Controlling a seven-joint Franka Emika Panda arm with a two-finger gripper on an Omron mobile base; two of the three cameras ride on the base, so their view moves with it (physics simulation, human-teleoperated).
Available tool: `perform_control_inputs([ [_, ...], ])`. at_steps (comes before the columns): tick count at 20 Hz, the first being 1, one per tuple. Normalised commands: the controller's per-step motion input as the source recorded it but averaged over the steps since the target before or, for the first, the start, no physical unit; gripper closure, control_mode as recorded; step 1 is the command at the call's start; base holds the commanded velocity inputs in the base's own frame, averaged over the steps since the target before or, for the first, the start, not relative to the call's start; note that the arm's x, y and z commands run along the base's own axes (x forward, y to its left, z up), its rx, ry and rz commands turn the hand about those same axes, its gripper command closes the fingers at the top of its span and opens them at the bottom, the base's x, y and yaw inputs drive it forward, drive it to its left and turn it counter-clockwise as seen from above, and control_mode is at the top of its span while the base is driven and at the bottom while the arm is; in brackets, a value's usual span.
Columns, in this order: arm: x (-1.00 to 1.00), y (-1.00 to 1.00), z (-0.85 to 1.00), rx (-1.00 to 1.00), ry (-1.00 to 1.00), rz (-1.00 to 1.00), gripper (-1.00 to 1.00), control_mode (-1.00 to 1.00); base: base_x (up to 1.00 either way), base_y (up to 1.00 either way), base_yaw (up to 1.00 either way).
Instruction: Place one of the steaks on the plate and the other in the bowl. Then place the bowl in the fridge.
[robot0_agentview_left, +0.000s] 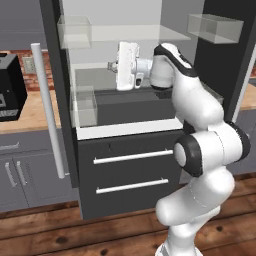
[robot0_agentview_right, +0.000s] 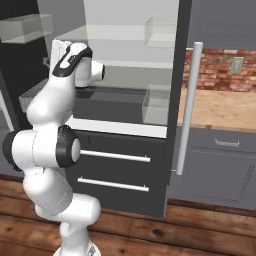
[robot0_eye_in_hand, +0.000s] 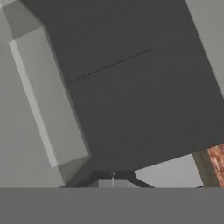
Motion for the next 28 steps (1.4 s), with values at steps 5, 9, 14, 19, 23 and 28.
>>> perform_control_inputs([
  [5,-0.46,-1.0,-0.16,-0.26,-0.07,-0.03,1.0,-1.0,0.0,0.0,0.0],
  [9,-1.0,-0.75,-0.48,-0.41,-0.39,-0.03,1.0,-1.0,0.0,0.0,0.0],
  [14,-1.0,-0.26,-0.88,-0.44,-0.32,-0.07,1.0,-1.0,0.0,0.0,0.0],
  [19,-1.0,0.07,-0.52,-0.46,-0.19,-0.11,1.0,-1.0,0.0,0.0,0.0],
  [23,-0.66,-0.15,0.3,-0.27,0.0,-0.01,1.0,-1.0,0.0,0.0,0.0],
  [28,-0.29,-0.2,0.23,-0.2,0.17,0.0,1.0,-1.0,0.0,0.0,0.0],
])
